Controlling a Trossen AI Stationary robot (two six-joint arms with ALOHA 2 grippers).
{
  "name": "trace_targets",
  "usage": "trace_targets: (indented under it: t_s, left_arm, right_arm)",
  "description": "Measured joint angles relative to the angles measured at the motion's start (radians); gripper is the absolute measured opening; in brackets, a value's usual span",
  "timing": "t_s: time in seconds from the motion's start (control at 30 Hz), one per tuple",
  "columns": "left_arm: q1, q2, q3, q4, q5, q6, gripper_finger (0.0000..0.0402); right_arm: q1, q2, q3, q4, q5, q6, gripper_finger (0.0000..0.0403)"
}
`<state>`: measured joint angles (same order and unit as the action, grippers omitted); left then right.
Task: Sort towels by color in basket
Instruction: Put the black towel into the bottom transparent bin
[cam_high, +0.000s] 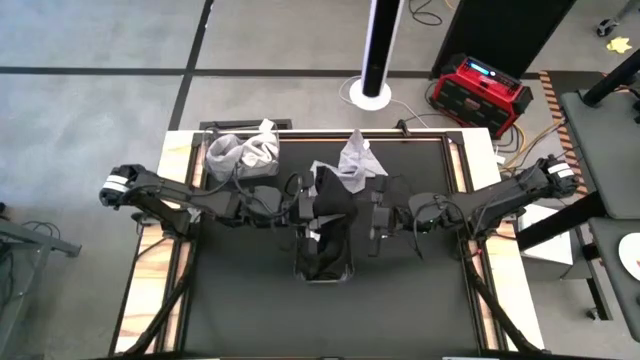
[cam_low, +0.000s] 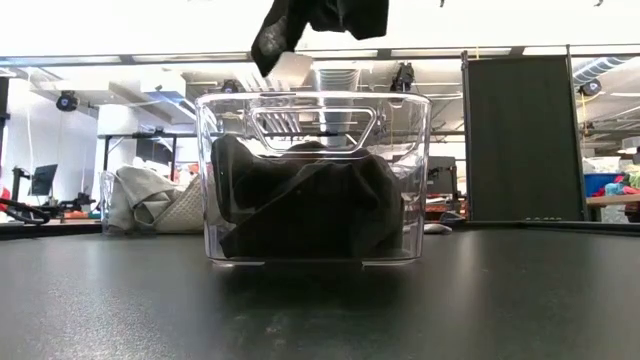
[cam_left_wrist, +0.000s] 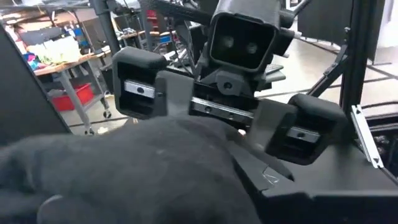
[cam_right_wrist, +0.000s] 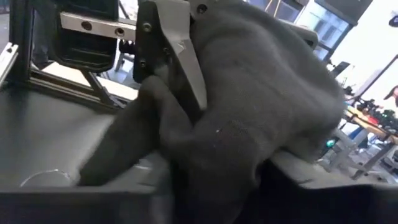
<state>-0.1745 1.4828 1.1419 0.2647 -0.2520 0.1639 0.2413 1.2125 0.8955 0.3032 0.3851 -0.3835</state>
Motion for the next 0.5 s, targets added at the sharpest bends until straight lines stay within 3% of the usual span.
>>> trace_targets:
  t_s: [0.13, 0.17, 0.3, 0.5]
  left_arm:
    - [0.0, -0.005, 0.0, -0.017, -0.048, -0.007, 0.0051]
    - [0.0, -0.008, 0.0, -0.031, -0.062, -0.001, 0.0063]
    - [0.0, -0.029, 0.001, -0.101, -0.095, -0.008, 0.0125]
    - [0.0, -0.063, 0.003, -0.288, -0.122, -0.022, 0.024]
  right_arm:
    - [0.0, -0.003, 0.0, -0.015, 0.004, -0.012, 0.0042]
    - [0.0, -0.004, 0.0, -0.019, 0.008, -0.015, 0.0029]
    - [-0.001, -0.012, 0.0, -0.035, 0.025, 0.017, 0.0015]
    - [0.001, -0.024, 0.0, -0.061, 0.16, 0.031, 0.0012]
